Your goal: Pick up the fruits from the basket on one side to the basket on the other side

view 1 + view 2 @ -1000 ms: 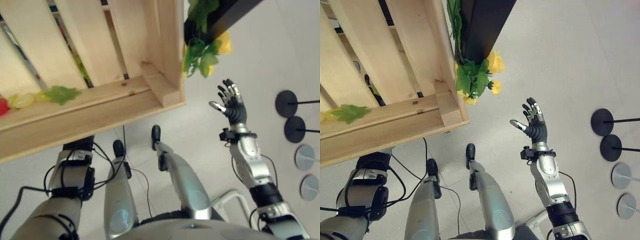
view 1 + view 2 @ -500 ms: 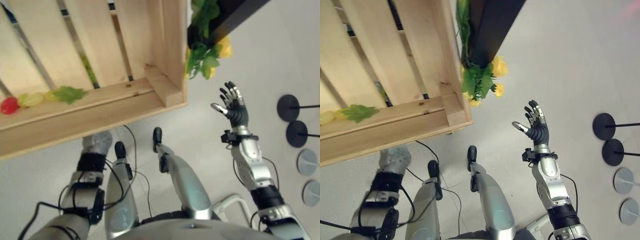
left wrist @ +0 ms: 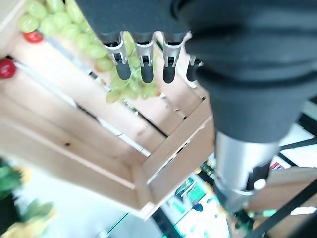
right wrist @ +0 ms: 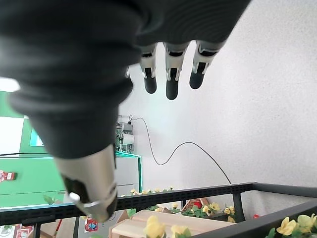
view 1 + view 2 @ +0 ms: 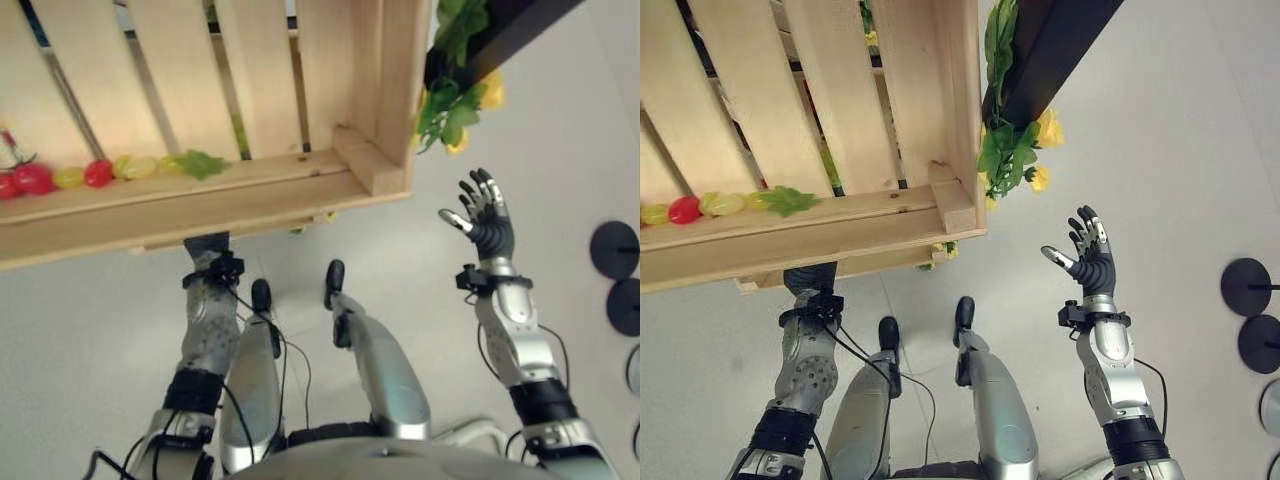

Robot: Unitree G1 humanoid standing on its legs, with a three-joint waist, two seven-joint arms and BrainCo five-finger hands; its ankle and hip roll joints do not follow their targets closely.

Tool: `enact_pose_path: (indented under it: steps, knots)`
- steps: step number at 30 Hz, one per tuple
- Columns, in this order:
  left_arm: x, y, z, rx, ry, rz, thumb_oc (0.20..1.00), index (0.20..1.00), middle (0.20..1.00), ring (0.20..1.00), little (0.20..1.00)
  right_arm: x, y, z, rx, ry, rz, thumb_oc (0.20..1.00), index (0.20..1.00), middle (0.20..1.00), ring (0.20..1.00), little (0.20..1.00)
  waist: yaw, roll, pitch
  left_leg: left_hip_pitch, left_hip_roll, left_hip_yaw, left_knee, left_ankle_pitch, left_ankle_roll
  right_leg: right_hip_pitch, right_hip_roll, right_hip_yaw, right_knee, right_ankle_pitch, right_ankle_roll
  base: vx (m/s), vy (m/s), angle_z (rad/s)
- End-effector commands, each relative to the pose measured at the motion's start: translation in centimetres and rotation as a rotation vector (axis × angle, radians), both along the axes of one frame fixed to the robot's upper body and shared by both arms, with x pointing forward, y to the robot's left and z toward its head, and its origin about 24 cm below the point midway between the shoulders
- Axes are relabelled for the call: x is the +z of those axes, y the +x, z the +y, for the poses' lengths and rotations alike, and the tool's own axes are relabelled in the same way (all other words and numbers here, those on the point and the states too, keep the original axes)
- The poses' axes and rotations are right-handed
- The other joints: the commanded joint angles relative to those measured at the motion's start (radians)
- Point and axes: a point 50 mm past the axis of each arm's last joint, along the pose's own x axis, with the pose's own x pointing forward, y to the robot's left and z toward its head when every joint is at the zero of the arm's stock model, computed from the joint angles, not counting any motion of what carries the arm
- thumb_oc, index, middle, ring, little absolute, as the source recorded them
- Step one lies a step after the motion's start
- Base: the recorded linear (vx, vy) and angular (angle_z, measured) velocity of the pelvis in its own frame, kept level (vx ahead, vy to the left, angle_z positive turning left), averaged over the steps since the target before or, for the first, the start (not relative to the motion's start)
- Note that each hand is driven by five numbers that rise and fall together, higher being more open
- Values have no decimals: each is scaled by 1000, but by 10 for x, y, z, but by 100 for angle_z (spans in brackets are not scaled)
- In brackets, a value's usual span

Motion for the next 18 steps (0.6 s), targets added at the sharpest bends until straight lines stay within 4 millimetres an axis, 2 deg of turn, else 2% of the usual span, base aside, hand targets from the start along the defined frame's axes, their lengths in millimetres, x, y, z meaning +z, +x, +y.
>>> enact_pose_path:
  steps: [1,5,8,18]
  knots:
    - [29,-6,-1,-52,25,-156,1000,1000,1000,1000,1000,29,-8,-16,-47,-57,-147,1000,1000,1000,1000,1000,0,44,-56,27,-22,-12,-51,8,4,54,-81,-27,68,-77,148,1,12,11]
    - [27,-13,-4,-106,66,-160,1000,1000,1000,1000,1000,25,-9,-24,-81,-66,-126,1000,1000,1000,1000,1000,3,65,-106,92,-39,-22,-104,21,7,109,-90,-46,51,-79,152,23,17,12]
    - [25,-15,-5,-114,75,-154,1000,1000,1000,1000,1000,23,-9,-26,-89,-62,-121,1000,1000,1000,1000,1000,2,67,-116,102,-41,-23,-109,21,7,121,-89,-47,47,-80,153,28,12,10]
    - [-1,-29,7,-97,96,-46,1000,1000,1000,1000,1000,3,-10,-40,-146,-42,-26,1000,1000,1000,1000,1000,3,81,-247,218,-43,-22,-160,12,11,223,-80,-47,14,-94,158,48,19,1]
